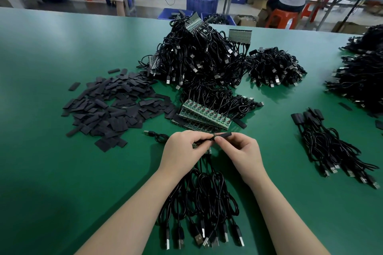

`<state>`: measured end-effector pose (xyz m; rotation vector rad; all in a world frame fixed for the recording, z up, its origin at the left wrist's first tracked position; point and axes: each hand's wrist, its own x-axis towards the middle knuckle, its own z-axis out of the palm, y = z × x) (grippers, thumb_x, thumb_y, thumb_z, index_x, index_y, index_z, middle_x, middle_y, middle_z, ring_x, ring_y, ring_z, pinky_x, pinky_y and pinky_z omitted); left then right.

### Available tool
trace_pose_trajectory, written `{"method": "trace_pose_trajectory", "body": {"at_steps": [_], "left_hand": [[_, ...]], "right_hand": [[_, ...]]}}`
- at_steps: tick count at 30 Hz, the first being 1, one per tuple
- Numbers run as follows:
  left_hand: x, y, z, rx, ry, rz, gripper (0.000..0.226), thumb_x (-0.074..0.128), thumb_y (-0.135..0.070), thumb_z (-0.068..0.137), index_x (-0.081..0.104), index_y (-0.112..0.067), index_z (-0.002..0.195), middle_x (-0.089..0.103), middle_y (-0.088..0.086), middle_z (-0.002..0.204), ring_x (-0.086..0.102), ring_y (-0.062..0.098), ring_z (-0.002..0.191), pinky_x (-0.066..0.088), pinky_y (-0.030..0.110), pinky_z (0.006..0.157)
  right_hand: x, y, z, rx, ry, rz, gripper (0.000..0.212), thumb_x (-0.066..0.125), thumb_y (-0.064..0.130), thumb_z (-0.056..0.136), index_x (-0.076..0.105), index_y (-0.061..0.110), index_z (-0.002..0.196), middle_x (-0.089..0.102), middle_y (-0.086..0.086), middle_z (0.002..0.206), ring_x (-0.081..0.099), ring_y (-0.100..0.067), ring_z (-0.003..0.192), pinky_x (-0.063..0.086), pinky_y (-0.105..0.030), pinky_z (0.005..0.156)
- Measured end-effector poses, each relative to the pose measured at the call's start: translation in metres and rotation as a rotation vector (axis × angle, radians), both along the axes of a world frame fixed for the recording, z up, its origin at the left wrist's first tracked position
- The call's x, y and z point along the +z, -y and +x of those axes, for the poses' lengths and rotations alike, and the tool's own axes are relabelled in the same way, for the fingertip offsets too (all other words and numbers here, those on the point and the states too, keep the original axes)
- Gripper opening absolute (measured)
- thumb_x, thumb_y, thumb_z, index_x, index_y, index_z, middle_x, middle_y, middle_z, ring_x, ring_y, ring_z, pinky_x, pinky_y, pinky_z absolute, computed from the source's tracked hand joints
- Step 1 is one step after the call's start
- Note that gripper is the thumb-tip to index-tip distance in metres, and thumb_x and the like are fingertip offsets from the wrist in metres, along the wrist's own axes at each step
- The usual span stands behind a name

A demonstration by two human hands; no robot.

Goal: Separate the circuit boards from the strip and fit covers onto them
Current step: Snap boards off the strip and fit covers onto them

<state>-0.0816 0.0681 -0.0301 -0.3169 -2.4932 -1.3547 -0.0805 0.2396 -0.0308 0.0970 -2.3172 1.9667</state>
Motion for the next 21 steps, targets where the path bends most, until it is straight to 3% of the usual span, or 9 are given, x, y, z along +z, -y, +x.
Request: {"method": "trace_pose_trajectory", "body": {"at_steps": [6,15,17,21], "left_hand": [[-0.0007,0.0009,0.0002,-0.011,-0.018,0.023,0.021,0.075,-0.022,0.083,0.077,-0.031,0.102,0.074,-0.017,0.094,0.065,-0.006,0.092,0.052,0.018,0.081],[0.0018,0.0007,0.0027,-0.049,-0.038,0.074,0.025,0.075,-0.019,0.082,0.076,-0.03,0.105,0.074,-0.019,0.096,0.063,-0.01,0.092,0.046,0.007,0.081],[0.0013,-0.0002,0.0032,-0.012,-0.027,0.097,0.024,0.075,-0.017,0.083,0.077,-0.028,0.104,0.074,-0.017,0.097,0.064,-0.009,0.093,0.049,0.011,0.082],[0.002,-0.0009,0.0021,0.085,-0.043,0.089,0.023,0.077,-0.019,0.082,0.077,-0.025,0.105,0.074,-0.013,0.097,0.064,-0.006,0.094,0.05,0.013,0.083]], "right_hand": [[-0.0015,-0.0003,-0.0002,0.036,0.003,0.007,0.006,0.077,0.022,0.085,0.077,0.02,0.08,0.068,-0.02,0.074,0.056,-0.02,0.064,0.046,-0.037,0.061],[0.0016,0.0007,0.0012,0.085,-0.002,0.0,0.013,0.074,0.017,0.088,0.078,0.03,0.086,0.074,-0.006,0.081,0.065,-0.017,0.072,0.055,-0.044,0.07],[0.0003,0.0028,0.0022,0.071,-0.029,0.022,0.014,0.075,0.018,0.087,0.078,0.03,0.094,0.076,0.0,0.086,0.068,-0.017,0.077,0.055,-0.04,0.073],[-0.0055,0.0089,0.0043,-0.083,-0.149,0.124,0.04,0.076,0.018,0.086,0.065,0.04,0.119,0.073,0.02,0.089,0.064,-0.006,0.073,0.049,-0.012,0.07]]}}
